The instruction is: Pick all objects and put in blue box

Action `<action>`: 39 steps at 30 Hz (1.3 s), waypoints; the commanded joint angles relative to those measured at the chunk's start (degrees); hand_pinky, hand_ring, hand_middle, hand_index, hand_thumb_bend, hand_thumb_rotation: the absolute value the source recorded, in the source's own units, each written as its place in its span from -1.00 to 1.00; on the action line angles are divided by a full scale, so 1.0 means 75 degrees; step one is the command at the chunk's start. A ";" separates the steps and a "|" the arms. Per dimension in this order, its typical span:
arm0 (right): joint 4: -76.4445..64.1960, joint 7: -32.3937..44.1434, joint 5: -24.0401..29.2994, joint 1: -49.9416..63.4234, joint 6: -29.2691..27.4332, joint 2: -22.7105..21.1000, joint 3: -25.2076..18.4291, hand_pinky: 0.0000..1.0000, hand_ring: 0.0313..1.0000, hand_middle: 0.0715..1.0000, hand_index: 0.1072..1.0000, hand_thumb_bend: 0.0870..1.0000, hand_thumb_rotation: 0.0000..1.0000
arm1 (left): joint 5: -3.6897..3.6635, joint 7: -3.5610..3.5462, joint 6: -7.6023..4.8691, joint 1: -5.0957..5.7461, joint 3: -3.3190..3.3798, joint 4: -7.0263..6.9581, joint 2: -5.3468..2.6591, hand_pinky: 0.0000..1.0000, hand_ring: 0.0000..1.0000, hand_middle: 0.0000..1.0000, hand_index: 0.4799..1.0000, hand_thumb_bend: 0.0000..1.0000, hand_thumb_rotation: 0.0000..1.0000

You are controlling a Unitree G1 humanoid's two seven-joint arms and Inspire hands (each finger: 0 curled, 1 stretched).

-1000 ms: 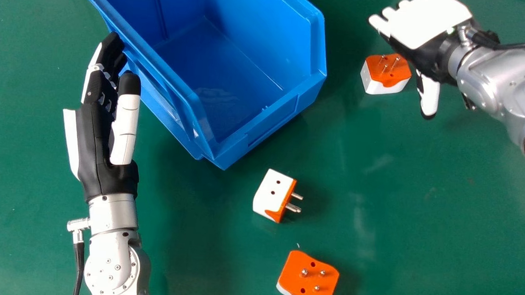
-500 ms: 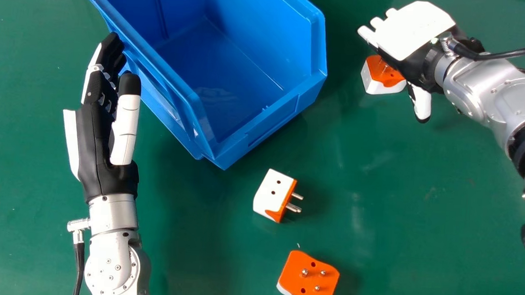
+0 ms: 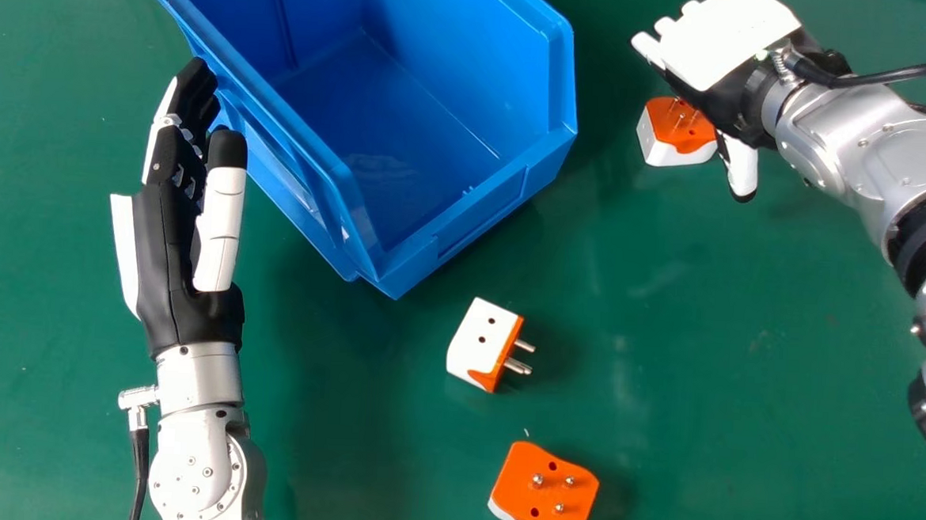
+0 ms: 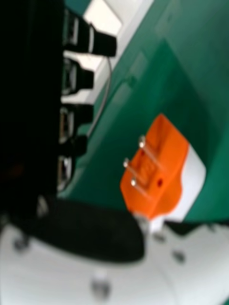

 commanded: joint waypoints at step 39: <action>-0.0021 -0.0993 0.0255 -0.0031 -0.0657 -0.0217 0.0150 0.37 0.39 0.46 0.40 0.21 -1.00 | 0.0181 0.0068 -0.0154 0.0047 -0.0070 -0.0136 -0.0060 0.79 0.84 0.81 0.46 0.63 0.54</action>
